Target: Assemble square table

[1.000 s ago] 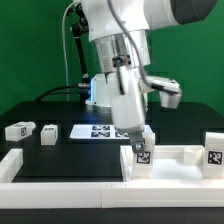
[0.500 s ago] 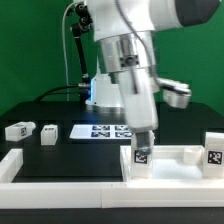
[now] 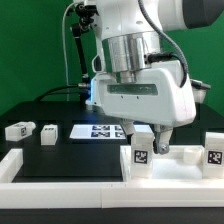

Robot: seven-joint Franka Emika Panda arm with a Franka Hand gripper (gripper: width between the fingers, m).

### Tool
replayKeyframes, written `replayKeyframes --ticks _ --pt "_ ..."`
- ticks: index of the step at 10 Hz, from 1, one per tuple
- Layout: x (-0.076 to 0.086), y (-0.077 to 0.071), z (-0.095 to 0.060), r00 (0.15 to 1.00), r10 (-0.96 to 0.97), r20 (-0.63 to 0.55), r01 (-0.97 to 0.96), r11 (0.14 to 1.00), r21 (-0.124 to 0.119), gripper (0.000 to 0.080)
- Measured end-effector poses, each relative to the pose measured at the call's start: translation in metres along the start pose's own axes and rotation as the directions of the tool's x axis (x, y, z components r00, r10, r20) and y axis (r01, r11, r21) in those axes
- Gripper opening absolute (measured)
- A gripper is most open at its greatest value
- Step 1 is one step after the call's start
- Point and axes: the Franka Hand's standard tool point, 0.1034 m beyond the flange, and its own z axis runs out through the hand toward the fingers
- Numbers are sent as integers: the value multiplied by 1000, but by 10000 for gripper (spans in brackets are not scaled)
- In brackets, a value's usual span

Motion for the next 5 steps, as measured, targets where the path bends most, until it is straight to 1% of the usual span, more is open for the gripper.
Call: replayKeyframes --ticks 1,2,3,4,5 --pt "1 0 0 975 -222 -14 221 975 -17 649" --pt "-1 -1 1 940 -341 -14 341 940 -19 649" --pt "-1 -1 1 949 -315 -13 315 949 -17 649" --pt "-1 0 1 954 -301 -13 300 954 -17 550" --pt "0 0 1 954 -300 -13 300 954 -18 411"
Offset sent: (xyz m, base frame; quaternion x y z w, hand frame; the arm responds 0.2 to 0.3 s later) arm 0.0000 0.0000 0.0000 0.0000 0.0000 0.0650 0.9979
